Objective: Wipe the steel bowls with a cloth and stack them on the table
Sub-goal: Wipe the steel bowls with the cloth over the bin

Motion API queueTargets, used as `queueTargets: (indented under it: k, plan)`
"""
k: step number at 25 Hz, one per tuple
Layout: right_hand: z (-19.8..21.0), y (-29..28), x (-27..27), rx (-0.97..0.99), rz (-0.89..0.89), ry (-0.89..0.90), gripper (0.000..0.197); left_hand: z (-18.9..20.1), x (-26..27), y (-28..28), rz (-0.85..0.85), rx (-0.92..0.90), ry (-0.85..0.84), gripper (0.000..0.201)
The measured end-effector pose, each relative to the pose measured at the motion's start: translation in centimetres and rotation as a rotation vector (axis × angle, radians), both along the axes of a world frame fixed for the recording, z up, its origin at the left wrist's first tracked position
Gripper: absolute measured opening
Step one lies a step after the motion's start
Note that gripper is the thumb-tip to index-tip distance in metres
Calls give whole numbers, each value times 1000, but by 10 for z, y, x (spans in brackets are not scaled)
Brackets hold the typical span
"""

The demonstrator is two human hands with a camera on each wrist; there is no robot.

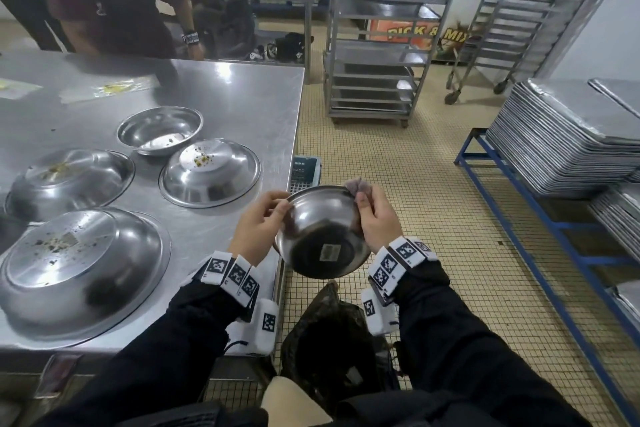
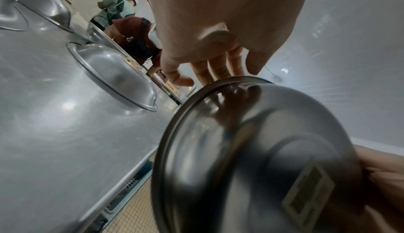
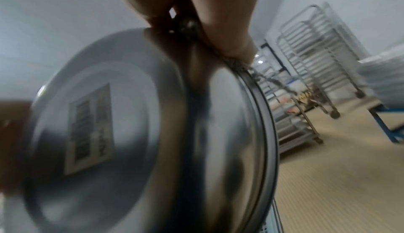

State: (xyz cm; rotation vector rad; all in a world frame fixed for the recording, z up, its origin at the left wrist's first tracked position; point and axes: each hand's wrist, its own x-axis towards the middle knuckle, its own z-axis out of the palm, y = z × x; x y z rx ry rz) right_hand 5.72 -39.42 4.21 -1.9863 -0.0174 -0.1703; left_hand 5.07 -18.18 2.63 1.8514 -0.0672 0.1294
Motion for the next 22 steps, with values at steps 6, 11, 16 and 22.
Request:
queueTargets:
  k: [6,11,16,22]
  plan:
    - [2,15,10,-207,103,-261,21,16,4,-10,4,191,-31,19]
    - [-12,30,2,-305,-129,-242,34,18,3,-8,84,186,-34,27]
    - [-8,56,-15,-451,-99,-501,39,25,5,-12,102,213,-87,28]
    - [-14,36,1,-172,-236,-57,41,35,7,-6,159,170,-97,30]
